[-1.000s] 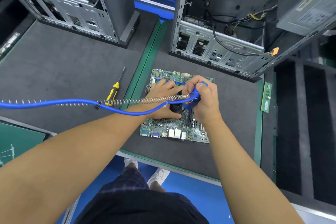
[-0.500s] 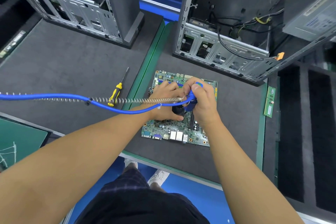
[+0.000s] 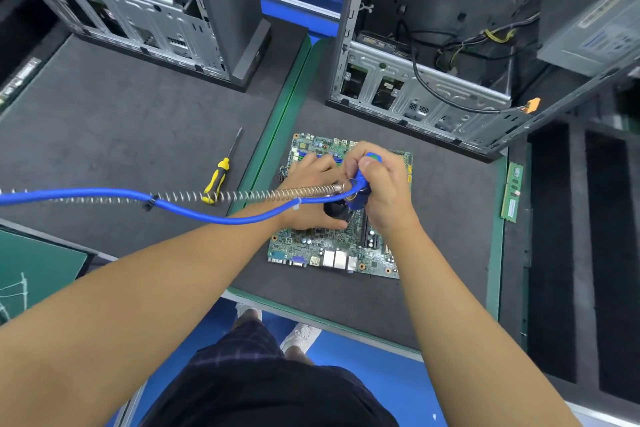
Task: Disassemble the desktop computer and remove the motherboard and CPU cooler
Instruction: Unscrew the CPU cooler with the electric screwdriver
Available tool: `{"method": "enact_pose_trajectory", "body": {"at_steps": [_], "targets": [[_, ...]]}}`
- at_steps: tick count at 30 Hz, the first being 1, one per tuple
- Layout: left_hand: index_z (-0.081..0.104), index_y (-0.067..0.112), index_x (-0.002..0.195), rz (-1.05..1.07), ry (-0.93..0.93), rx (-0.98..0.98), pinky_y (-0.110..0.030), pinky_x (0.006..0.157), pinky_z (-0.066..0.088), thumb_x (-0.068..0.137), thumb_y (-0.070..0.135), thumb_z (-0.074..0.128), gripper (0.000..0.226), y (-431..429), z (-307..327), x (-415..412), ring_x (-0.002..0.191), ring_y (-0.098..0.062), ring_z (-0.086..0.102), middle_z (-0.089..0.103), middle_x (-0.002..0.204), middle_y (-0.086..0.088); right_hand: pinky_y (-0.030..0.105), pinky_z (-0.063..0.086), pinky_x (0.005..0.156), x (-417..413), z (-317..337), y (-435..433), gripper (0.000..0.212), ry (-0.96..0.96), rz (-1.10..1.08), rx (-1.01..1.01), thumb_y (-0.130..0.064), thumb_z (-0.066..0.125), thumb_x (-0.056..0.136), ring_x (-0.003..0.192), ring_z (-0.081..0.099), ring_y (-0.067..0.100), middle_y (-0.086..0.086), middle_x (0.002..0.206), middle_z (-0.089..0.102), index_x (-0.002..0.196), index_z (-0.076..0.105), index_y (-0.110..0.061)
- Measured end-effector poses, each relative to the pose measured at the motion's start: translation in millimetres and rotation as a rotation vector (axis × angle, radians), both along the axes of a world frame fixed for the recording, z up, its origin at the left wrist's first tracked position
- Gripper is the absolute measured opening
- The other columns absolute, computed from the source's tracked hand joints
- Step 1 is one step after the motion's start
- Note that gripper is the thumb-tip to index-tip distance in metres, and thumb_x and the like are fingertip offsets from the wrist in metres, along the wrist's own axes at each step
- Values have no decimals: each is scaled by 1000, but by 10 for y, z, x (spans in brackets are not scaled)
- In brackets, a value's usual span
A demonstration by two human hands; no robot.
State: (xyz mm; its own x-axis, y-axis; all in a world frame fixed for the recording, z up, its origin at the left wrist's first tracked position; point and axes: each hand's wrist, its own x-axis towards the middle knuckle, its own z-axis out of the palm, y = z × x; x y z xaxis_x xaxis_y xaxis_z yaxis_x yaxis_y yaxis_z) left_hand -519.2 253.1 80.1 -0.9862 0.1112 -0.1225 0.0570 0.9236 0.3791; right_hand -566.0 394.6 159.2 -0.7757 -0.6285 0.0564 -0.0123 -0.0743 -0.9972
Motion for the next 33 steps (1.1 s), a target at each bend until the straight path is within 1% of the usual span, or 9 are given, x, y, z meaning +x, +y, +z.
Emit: {"method": "enact_pose_trajectory", "body": {"at_steps": [4, 11, 13, 15, 17, 19, 23, 28, 33], "targets": [[45, 41, 95, 39, 49, 33, -39, 89, 41, 64, 76, 67, 52, 0, 22, 36, 97, -18, 35, 45, 111, 10, 23, 37, 47, 21, 15, 2, 24, -33, 60, -15, -28, 46, 87, 49, 46, 18, -1, 59, 56, 69, 56, -17], [14, 49, 94, 31, 110, 112, -32, 89, 31, 62, 72, 71, 69, -27, 79, 105, 97, -11, 25, 32, 108, 12, 32, 39, 49, -51, 150, -32, 28, -23, 5, -62, -30, 45, 88, 47, 45, 26, 22, 62, 49, 68, 52, -11], [31, 36, 101, 15, 73, 153, -27, 85, 31, 62, 73, 70, 66, -95, 88, 123, 100, -13, 36, 40, 112, 9, 45, 34, 43, -83, 214, -62, 31, -16, -6, -28, -31, 46, 87, 45, 38, 37, 35, 64, 41, 68, 49, -7], [42, 29, 123, 32, 1, 170, -30, 86, 40, 61, 76, 69, 82, -206, 58, 179, 109, -19, 50, 51, 123, 6, 48, 33, 43, -109, 293, -115, 34, -12, -18, -24, -33, 46, 87, 45, 39, 37, 35, 66, 40, 68, 49, -4], [28, 23, 150, 46, 6, 86, -40, 107, 37, 58, 82, 65, 115, -342, 1, 256, 131, -24, 42, 43, 146, -1, 36, 38, 47, -144, 393, -201, 34, -3, -8, -58, -34, 46, 88, 47, 46, 27, 25, 67, 47, 68, 51, -6], [17, 16, 157, 69, 44, 40, -42, 119, 22, 58, 82, 66, 129, -477, -47, 342, 143, -25, 28, 30, 155, -6, 28, 41, 52, -181, 488, -323, 33, 0, 25, -89, -33, 47, 90, 50, 49, 23, 16, 68, 51, 70, 51, -6], [13, 23, 157, 145, -34, 121, -36, 120, 15, 59, 82, 68, 127, -642, -131, 438, 145, -19, 22, 28, 157, -1, 30, 40, 55, -221, 538, -582, 34, -16, 32, -79, -36, 48, 88, 52, 47, 24, 35, 70, 40, 72, 52, -6], [31, 29, 150, 146, -100, 369, -43, 117, 28, 56, 72, 79, 113, -669, -152, 350, 140, -14, 31, 32, 153, 8, 32, 41, 54, -209, 351, -840, 40, -41, -32, -72, -36, 49, 88, 49, 48, 25, 18, 63, 47, 73, 50, 2], [37, 30, 147, 69, -93, 353, -38, 109, 33, 60, 66, 82, 105, -756, -219, 298, 124, -15, 38, 38, 145, 12, 34, 42, 56, -153, 103, -971, 35, -68, -79, -29, -34, 50, 90, 52, 49, 26, 16, 67, 51, 71, 53, -5]]}}
